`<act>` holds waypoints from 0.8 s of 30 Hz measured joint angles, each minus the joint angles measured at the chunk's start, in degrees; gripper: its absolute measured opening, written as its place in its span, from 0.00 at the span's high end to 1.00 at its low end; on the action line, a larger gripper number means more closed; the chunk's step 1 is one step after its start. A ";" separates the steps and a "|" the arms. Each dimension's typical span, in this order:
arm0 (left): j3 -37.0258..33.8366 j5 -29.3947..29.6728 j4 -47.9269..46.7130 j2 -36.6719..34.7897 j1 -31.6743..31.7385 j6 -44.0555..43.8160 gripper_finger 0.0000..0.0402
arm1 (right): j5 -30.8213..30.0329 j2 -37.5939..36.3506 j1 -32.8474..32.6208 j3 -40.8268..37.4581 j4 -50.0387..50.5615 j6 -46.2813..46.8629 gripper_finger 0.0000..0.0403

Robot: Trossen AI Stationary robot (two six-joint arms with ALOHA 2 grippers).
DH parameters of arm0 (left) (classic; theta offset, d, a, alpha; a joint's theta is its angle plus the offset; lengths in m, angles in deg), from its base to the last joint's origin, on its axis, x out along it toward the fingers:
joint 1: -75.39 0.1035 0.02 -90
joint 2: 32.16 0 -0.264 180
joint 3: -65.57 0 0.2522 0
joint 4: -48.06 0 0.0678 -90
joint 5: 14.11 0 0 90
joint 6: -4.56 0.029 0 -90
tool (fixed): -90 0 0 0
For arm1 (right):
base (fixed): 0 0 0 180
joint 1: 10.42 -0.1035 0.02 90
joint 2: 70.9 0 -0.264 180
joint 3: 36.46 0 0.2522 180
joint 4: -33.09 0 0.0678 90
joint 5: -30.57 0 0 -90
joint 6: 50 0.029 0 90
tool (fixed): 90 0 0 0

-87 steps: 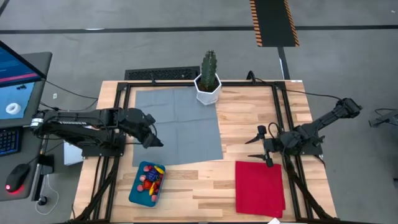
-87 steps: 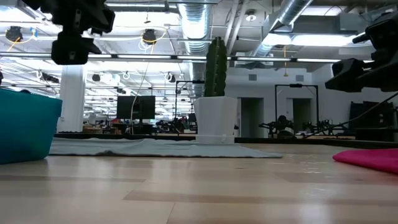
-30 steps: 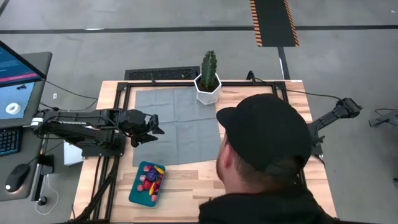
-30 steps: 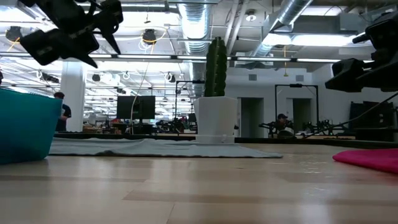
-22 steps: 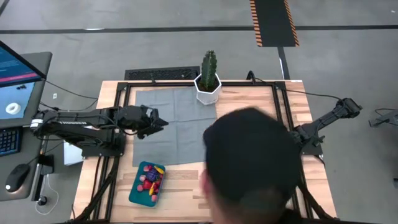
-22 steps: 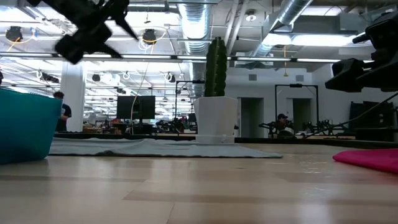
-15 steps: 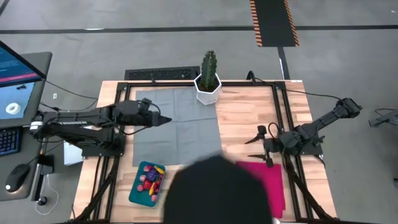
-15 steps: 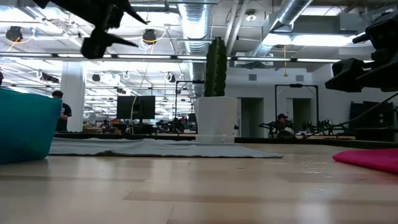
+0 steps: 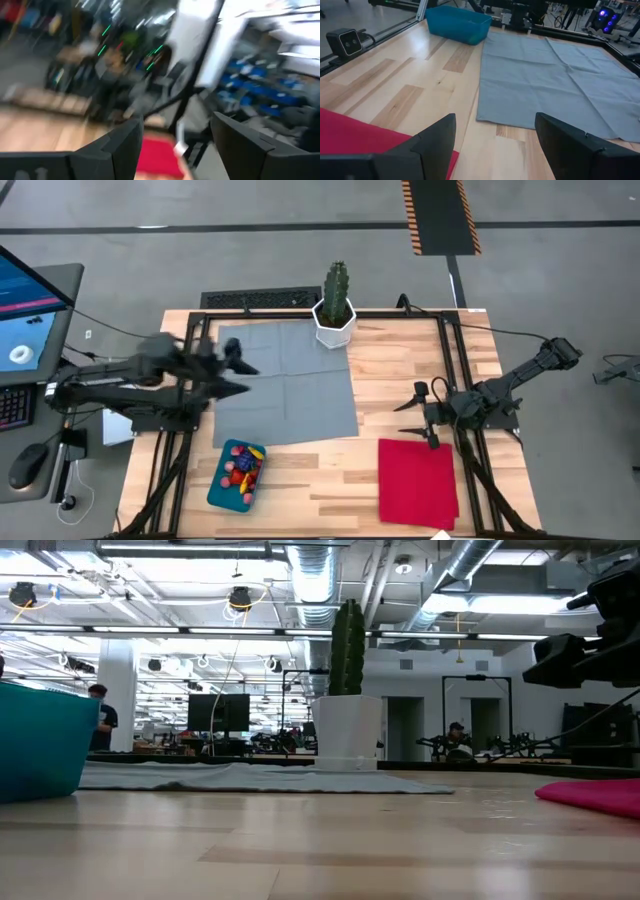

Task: Pick and placing Produce into tupperware
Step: Return to Home Position

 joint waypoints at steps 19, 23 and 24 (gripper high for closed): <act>-7.07 5.53 -18.44 -32.84 0.03 7.16 0.44 | 0.00 0.00 -0.01 0.00 0.01 -0.01 0.26; -11.79 6.72 -15.43 -37.98 0.00 4.30 0.44 | 0.00 0.00 0.00 0.00 0.01 0.00 0.26; -12.82 6.82 -14.42 -38.35 0.02 5.69 0.44 | 0.00 0.00 0.00 0.00 0.01 -0.02 0.26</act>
